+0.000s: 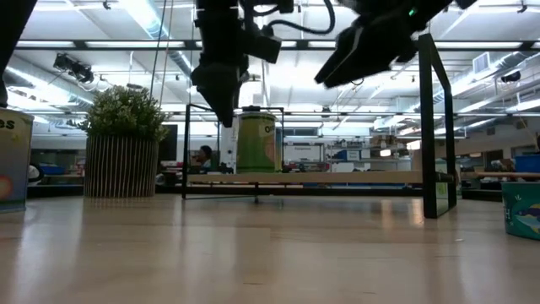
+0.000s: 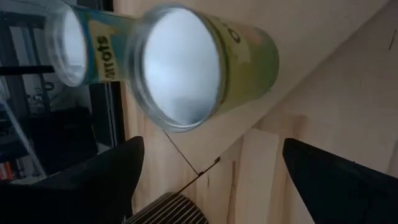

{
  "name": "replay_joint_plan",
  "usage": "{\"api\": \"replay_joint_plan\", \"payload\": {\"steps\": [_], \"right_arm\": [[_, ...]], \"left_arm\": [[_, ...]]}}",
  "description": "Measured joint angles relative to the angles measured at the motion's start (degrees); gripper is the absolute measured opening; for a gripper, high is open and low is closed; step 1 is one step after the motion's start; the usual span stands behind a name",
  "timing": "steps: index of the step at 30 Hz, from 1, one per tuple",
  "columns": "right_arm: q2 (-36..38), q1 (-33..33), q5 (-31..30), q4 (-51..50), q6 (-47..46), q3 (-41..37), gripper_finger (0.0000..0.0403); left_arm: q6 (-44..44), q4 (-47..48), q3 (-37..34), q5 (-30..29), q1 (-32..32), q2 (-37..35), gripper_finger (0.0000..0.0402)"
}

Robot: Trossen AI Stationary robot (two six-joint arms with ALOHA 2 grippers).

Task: Pick and place cans onto a shelf
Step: Put the canned oranges on the shelf

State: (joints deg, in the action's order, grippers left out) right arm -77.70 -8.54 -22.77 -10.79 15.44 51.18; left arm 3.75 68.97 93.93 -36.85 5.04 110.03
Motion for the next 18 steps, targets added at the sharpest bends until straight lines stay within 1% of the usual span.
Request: {"api": "replay_joint_plan", "payload": {"steps": [4, 9, 10, 12, 18], "right_arm": [[-3.4, 1.7, -0.1, 4.2, 2.7, 0.0, 0.0373], [-3.7, 2.0, -0.2, 5.6, 3.2, 0.0, 0.0373], [-3.4, 2.0, -0.2, 5.3, 3.2, 0.0, 0.0373], [-3.0, 1.6, -0.2, 5.4, 2.7, 0.0, 0.0373], [-2.7, -0.6, 0.5, 4.8, 2.4, -0.1, 0.0373]], "left_arm": [[0.0, 0.0, 0.0, 0.1, -0.5, -3.0, 0.0389], [2.1, -1.4, -0.7, -0.1, -0.8, -8.1, 0.0389], [2.6, -2.6, -2.0, -0.1, -0.7, -9.3, 0.0389], [3.4, -6.2, -6.9, 0.0, -0.4, -12.4, 0.0389], [6.2, -23.1, -23.9, 0.6, 0.5, -22.4, 0.0388]]}}
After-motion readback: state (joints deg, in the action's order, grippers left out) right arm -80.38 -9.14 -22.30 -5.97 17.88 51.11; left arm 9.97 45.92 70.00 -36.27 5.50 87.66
